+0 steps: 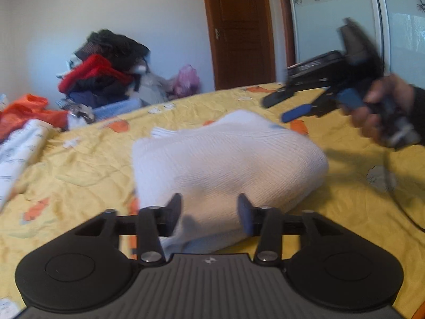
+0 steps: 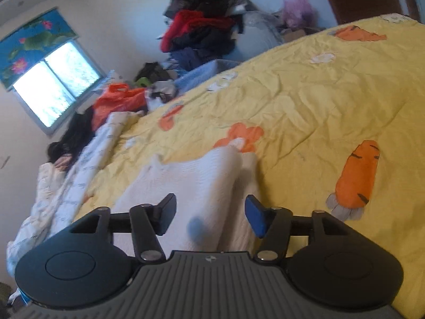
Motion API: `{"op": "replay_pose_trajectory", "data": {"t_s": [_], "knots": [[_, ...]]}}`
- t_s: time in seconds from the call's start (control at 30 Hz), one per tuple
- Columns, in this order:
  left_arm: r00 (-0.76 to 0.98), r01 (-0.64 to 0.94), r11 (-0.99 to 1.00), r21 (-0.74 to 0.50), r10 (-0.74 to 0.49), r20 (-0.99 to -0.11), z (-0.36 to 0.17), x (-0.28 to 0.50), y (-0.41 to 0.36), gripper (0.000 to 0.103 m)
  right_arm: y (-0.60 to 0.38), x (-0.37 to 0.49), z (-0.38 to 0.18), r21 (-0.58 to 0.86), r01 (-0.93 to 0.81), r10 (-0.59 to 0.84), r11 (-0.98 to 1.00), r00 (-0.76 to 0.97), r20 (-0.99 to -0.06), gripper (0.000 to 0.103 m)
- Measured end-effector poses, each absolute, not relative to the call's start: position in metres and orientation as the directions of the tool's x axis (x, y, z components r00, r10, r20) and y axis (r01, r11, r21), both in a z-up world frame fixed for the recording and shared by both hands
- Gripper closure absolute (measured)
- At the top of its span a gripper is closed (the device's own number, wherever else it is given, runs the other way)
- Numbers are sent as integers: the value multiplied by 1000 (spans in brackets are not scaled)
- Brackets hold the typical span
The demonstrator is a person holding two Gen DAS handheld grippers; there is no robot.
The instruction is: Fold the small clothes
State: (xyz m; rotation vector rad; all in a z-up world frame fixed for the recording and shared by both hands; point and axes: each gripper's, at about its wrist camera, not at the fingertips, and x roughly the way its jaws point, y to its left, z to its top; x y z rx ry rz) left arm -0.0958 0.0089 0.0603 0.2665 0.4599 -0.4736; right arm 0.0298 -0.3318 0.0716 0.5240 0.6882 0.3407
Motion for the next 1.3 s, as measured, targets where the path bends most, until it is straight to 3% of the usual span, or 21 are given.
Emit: {"op": "replay_pose_trajectory", "data": {"t_s": [0.2, 0.23, 0.33, 0.4, 0.5, 0.57, 0.6, 0.67, 0.8, 0.9, 0.97, 1.03, 1.1, 1.3], "knots": [[774, 505, 849, 156, -366, -517, 47, -96, 1, 43, -304, -35, 92, 624, -343, 671, 702, 611, -420, 39], [768, 515, 844, 149, -378, -517, 43, -91, -5, 43, -291, -37, 92, 594, -386, 686, 706, 584, -435, 37], [736, 514, 853, 94, -382, -559, 33, -70, -19, 43, -267, -22, 70, 484, -363, 603, 796, 551, -577, 48], [732, 516, 850, 104, -375, -569, 28, -66, -25, 37, -268, -13, 55, 407, -350, 537, 844, 584, -609, 103], [735, 517, 846, 128, -362, -573, 26, -71, -30, 34, -280, -10, 57, 486, -264, 541, 833, 574, -615, 100], [735, 513, 849, 122, -362, -573, 25, -72, -29, 34, -270, -17, 74, 439, -297, 524, 848, 594, -610, 79], [735, 511, 851, 118, -362, -574, 25, -71, -29, 34, -264, -19, 84, 408, -321, 516, 855, 615, -596, 58], [735, 506, 855, 116, -356, -577, 26, -71, -31, 34, -254, -14, 105, 349, -362, 502, 864, 660, -559, 34], [733, 500, 859, 110, -352, -583, 27, -71, -32, 34, -244, 34, 120, 297, -346, 456, 890, 677, -577, 34], [733, 497, 862, 104, -352, -583, 27, -69, -32, 33, -237, 72, 101, 237, -305, 383, 922, 637, -670, 35], [734, 500, 859, 107, -355, -580, 27, -70, -33, 33, -230, 93, 72, 122, -285, 275, 951, 593, -757, 38], [734, 499, 859, 110, -352, -580, 27, -69, -34, 32, -233, 99, 56, 124, -319, 305, 940, 613, -729, 30], [733, 498, 860, 106, -353, -582, 28, -69, -34, 30, -235, 104, 56, 161, -293, 313, 943, 606, -731, 30], [761, 511, 853, 107, -391, -517, 54, -93, -16, 30, -234, 78, 88, 142, -253, 278, 957, 658, -700, 38]]}}
